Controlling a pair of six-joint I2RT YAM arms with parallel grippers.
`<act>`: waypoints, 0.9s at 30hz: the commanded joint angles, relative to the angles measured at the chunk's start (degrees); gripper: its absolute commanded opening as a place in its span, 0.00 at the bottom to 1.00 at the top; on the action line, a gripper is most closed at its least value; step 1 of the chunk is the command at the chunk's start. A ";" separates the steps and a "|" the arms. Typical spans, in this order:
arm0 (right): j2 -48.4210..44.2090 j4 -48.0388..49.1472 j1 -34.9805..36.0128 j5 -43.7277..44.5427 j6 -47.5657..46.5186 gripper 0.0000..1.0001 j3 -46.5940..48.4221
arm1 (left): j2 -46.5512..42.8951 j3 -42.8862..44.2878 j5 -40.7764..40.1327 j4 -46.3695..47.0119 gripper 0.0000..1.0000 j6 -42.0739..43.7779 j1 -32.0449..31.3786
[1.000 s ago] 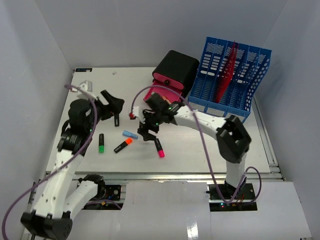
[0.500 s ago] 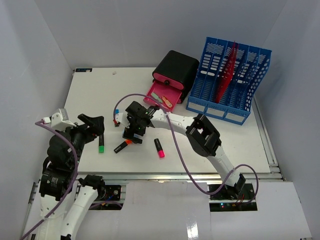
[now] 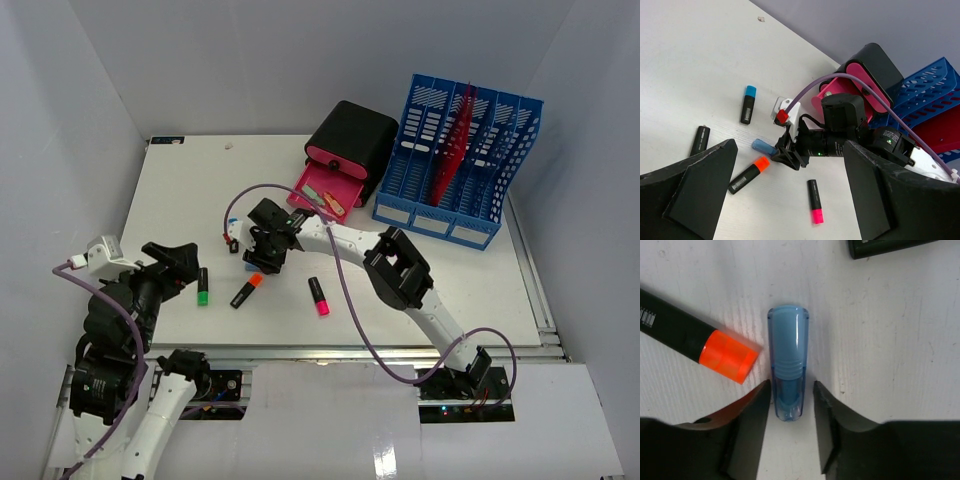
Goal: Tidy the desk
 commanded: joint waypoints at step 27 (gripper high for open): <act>-18.18 0.77 -16.55 15.65 -8.10 0.11 -0.30 | -2.75 -23.67 22.13 11.62 0.98 -15.23 0.23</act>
